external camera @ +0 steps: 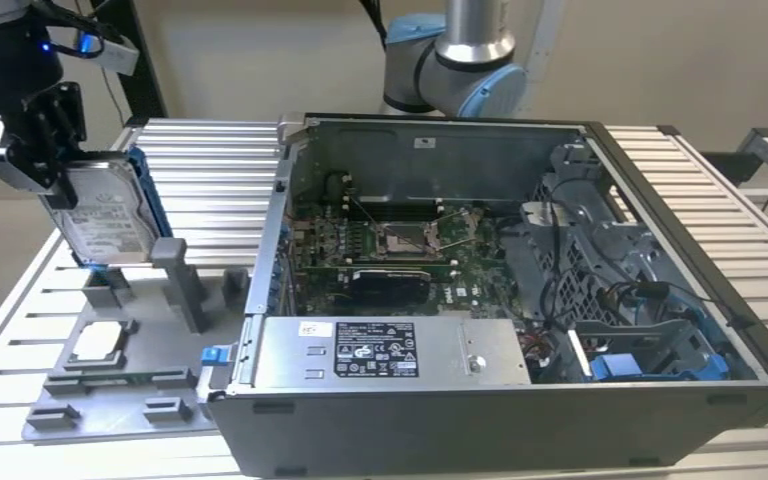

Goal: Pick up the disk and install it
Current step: 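Pick up the disk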

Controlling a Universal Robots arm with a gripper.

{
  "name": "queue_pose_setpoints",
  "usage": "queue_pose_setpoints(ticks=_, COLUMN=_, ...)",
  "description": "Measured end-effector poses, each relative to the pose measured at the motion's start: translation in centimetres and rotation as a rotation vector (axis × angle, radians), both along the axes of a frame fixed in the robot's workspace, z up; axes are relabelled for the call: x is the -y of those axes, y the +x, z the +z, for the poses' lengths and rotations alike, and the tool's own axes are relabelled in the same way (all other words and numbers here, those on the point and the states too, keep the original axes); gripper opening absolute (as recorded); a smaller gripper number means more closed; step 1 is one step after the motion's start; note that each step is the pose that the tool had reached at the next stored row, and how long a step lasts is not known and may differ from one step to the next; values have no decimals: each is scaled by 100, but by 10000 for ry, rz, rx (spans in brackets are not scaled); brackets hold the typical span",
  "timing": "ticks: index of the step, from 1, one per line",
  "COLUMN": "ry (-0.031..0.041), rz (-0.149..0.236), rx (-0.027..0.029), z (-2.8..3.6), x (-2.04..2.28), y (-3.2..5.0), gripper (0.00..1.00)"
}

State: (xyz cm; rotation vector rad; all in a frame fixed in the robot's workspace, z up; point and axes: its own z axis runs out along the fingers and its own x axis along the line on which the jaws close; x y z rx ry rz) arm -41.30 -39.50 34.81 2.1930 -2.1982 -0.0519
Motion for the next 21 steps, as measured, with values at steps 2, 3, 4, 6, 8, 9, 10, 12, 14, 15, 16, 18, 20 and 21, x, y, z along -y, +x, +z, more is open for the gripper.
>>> queue_pose_setpoints(ticks=2, ry=1, rz=1, rx=0, z=90, x=0, y=0, gripper=0)
queue_pose_setpoints(ticks=3, ry=1, rz=0, rx=-1, z=135, x=0, y=0, gripper=0)
queue_pose_setpoints(ticks=4, ry=2, rz=0, rx=1, z=181, x=0, y=0, gripper=0)
queue_pose_setpoints(ticks=6, ry=1, rz=0, rx=-1, z=271, x=0, y=0, gripper=0)
queue_pose_setpoints(ticks=8, ry=2, rz=0, rx=1, z=361, x=0, y=0, gripper=0)
queue_pose_setpoints(ticks=9, ry=1, rz=0, rx=-1, z=410, x=0, y=0, gripper=0)
queue_pose_setpoints(ticks=10, ry=2, rz=1, rx=1, z=455, x=1, y=1, gripper=0)
queue_pose_setpoints(ticks=12, ry=1, rz=1, rx=0, z=545, x=0, y=0, gripper=0)
queue_pose_setpoints(ticks=14, ry=1, rz=1, rx=-1, z=638, x=0, y=0, gripper=0)
queue_pose_setpoints(ticks=15, ry=2, rz=1, rx=1, z=682, x=0, y=0, gripper=0)
queue_pose_setpoints(ticks=16, ry=1, rz=0, rx=0, z=728, x=0, y=0, gripper=0)
queue_pose_setpoints(ticks=18, ry=2, rz=0, rx=1, z=817, x=0, y=0, gripper=0)
queue_pose_setpoints(ticks=20, ry=1, rz=0, rx=0, z=911, x=0, y=0, gripper=0)
queue_pose_setpoints(ticks=21, ry=2, rz=0, rx=1, z=956, x=0, y=0, gripper=0)
